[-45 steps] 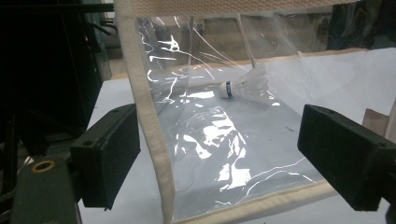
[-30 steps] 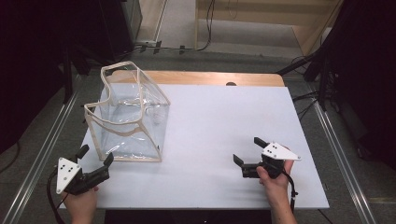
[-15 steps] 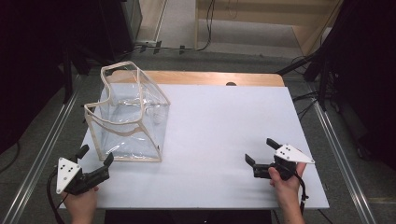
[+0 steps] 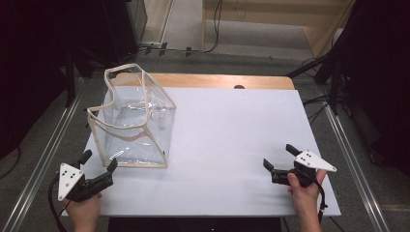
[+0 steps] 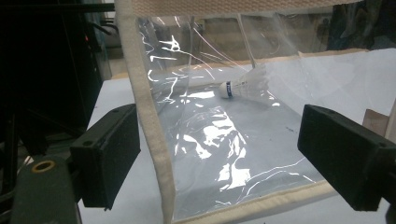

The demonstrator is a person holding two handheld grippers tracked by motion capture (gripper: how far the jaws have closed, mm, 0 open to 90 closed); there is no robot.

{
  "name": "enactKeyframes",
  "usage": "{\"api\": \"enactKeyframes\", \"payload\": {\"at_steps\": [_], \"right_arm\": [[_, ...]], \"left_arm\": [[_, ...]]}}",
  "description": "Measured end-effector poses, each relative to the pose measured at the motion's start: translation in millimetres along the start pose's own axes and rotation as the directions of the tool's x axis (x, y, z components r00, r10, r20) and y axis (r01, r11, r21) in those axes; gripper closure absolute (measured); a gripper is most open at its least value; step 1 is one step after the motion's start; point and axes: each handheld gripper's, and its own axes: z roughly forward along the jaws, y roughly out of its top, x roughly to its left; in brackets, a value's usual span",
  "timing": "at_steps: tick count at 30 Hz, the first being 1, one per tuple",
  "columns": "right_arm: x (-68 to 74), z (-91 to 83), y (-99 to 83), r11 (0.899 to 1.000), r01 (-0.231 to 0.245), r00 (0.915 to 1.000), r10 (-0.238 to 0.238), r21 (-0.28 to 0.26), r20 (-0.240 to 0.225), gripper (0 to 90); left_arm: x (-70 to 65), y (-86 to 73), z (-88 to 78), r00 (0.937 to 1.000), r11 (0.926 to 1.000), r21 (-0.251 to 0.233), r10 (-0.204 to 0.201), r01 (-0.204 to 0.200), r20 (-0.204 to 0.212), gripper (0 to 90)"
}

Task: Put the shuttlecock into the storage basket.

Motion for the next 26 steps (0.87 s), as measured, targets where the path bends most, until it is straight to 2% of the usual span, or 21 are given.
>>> {"api": "enactKeyframes", "payload": {"at_steps": [12, 18, 21, 26], "right_arm": [[-17.4, -13.6, -3.2, 0.999, -0.030, 0.9993, 0.030, -0.015, 0.021, 0.0], [-24.1, -16.7, -5.3, 0.999, -0.035, 0.9993, 0.036, -0.013, 0.006, 0.0], [-24.5, -15.2, -6.6, 0.999, -0.053, 0.9986, 0.053, -0.014, 0.003, 0.0], [-22.6, -12.4, -7.2, 0.999, -0.047, 0.9989, 0.047, -0.011, 0.006, 0.0]], "left_arm": [[-0.2, 0.0, 0.2, 1.0000, 1.0000, 0.000, 0.001, -0.001, 0.000, 13.7], [-0.1, 0.1, 0.5, 1.0000, 1.0000, 0.001, 0.000, 0.000, -0.001, 13.7], [-0.1, 0.1, 0.5, 1.0000, 1.0000, 0.001, -0.001, 0.001, -0.001, 13.7], [0.1, 0.2, 0.6, 1.0000, 1.0000, 0.001, -0.001, 0.001, -0.001, 13.7]]}}
